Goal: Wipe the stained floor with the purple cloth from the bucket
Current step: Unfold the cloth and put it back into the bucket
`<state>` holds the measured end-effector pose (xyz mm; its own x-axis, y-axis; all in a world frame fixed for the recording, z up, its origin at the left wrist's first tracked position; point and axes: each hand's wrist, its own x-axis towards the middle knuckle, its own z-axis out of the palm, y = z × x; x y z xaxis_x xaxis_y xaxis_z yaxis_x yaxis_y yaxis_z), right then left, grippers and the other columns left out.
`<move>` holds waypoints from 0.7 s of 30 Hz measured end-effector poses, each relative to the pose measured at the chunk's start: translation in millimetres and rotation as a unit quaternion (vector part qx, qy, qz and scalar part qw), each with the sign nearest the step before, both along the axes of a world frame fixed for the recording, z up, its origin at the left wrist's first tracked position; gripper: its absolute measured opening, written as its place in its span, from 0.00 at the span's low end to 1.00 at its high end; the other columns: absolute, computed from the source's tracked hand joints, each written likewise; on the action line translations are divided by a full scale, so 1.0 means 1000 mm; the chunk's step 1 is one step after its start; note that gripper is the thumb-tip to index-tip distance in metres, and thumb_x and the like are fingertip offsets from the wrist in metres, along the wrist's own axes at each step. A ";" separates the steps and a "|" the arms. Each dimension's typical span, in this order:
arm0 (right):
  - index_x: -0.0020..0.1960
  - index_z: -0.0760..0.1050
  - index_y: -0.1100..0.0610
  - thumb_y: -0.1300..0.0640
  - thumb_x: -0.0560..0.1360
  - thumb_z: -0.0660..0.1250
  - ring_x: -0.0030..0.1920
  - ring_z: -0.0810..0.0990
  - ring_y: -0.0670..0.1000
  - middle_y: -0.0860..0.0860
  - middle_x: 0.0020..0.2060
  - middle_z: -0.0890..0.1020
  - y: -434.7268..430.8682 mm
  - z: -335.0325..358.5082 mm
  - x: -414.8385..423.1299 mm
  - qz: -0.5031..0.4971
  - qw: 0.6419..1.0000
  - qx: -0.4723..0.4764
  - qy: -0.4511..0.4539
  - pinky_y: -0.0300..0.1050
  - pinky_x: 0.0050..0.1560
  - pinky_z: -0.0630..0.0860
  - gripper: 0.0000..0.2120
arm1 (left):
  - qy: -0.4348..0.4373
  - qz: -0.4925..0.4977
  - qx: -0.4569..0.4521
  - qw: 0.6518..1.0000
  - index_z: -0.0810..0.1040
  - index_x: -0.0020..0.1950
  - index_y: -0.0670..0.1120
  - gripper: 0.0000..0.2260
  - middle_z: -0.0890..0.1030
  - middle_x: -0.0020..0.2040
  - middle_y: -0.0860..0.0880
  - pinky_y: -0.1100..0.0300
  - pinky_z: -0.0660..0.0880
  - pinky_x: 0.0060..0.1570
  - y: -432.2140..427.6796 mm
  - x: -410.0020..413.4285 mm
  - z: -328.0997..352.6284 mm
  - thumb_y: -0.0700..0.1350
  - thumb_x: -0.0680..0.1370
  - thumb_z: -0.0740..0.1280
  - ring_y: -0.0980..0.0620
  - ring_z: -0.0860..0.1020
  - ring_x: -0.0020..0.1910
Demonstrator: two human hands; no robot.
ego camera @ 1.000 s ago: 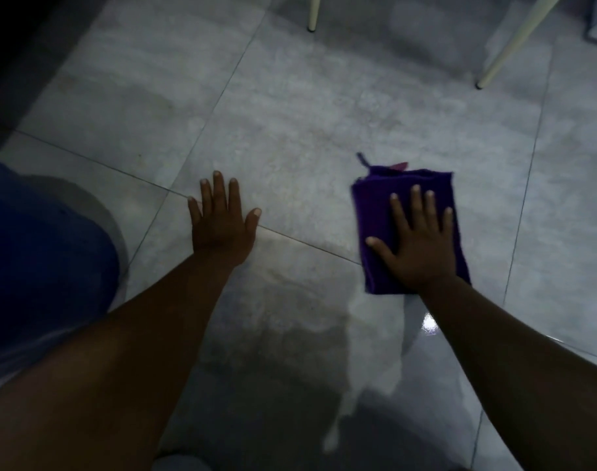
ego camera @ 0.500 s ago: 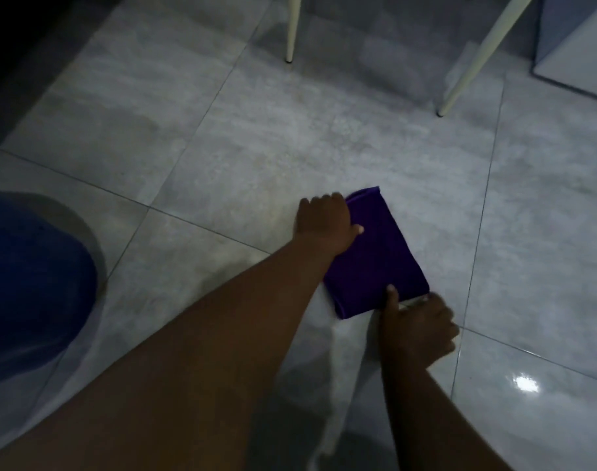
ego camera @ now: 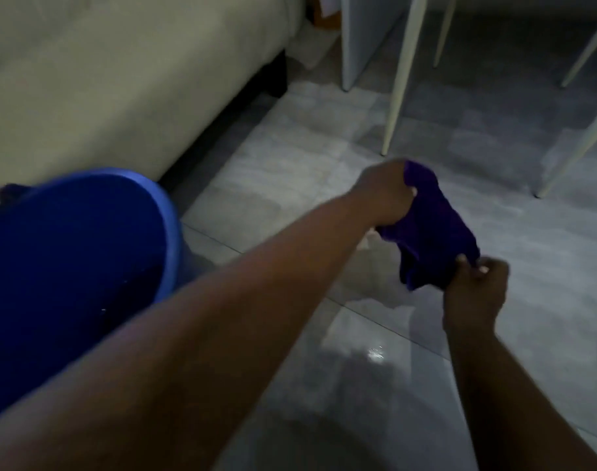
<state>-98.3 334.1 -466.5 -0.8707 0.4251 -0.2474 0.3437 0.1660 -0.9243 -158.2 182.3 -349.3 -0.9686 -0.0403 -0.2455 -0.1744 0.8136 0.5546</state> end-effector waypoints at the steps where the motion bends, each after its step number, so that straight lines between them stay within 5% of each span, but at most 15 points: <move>1: 0.56 0.66 0.53 0.61 0.79 0.63 0.45 0.81 0.47 0.49 0.45 0.77 -0.014 0.024 -0.014 0.024 0.997 -0.051 0.043 0.52 0.52 0.80 0.09 | 0.025 0.030 -0.006 0.999 0.68 0.72 0.43 0.19 0.76 0.65 0.43 0.56 0.72 0.57 -0.024 0.001 0.027 0.42 0.80 0.62 0.45 0.75 0.63; 4: 0.59 0.72 0.44 0.66 0.78 0.63 0.44 0.84 0.43 0.47 0.43 0.82 -0.065 0.107 -0.042 0.136 0.958 -0.238 0.083 0.42 0.45 0.84 0.18 | 0.113 0.151 0.058 0.980 0.66 0.70 0.51 0.24 0.77 0.58 0.46 0.61 0.75 0.36 -0.101 0.026 0.103 0.38 0.76 0.65 0.50 0.79 0.49; 8: 0.55 0.81 0.50 0.68 0.78 0.62 0.55 0.84 0.54 0.47 0.48 0.84 -0.148 0.176 -0.050 0.336 0.898 -0.268 0.097 0.43 0.49 0.83 0.16 | 0.183 0.248 0.161 0.938 0.73 0.69 0.54 0.24 0.83 0.55 0.44 0.55 0.80 0.47 -0.194 0.103 0.151 0.32 0.78 0.62 0.49 0.82 0.46; 12: 0.61 0.79 0.58 0.67 0.77 0.65 0.49 0.84 0.53 0.49 0.50 0.82 -0.218 0.187 -0.024 0.491 0.834 -0.247 0.051 0.57 0.56 0.80 0.14 | 0.198 0.352 0.114 0.908 0.81 0.63 0.51 0.18 0.82 0.60 0.49 0.61 0.78 0.52 -0.247 0.193 0.123 0.34 0.80 0.62 0.54 0.80 0.54; 18: 0.70 0.73 0.57 0.69 0.76 0.66 0.52 0.83 0.53 0.48 0.52 0.79 -0.238 0.142 0.002 0.554 0.807 -0.195 -0.058 0.58 0.58 0.81 0.23 | 0.052 0.312 0.077 0.945 0.69 0.75 0.52 0.25 0.68 0.72 0.53 0.60 0.71 0.66 -0.249 0.263 0.070 0.40 0.79 0.66 0.57 0.70 0.67; 21: 0.70 0.73 0.55 0.68 0.76 0.67 0.49 0.83 0.53 0.51 0.61 0.79 -0.233 0.120 0.007 0.577 0.802 -0.137 -0.063 0.55 0.50 0.83 0.24 | -0.021 0.295 0.158 0.942 0.68 0.75 0.55 0.26 0.69 0.72 0.55 0.69 0.77 0.53 -0.249 0.267 0.055 0.41 0.78 0.68 0.60 0.74 0.62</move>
<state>-91.8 100.8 -346.4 -0.6054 -0.7326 -0.3112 0.2011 0.2375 -0.9503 108.3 -66.8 -294.1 -0.7893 -0.4878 -0.3731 -0.5723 0.3640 0.7348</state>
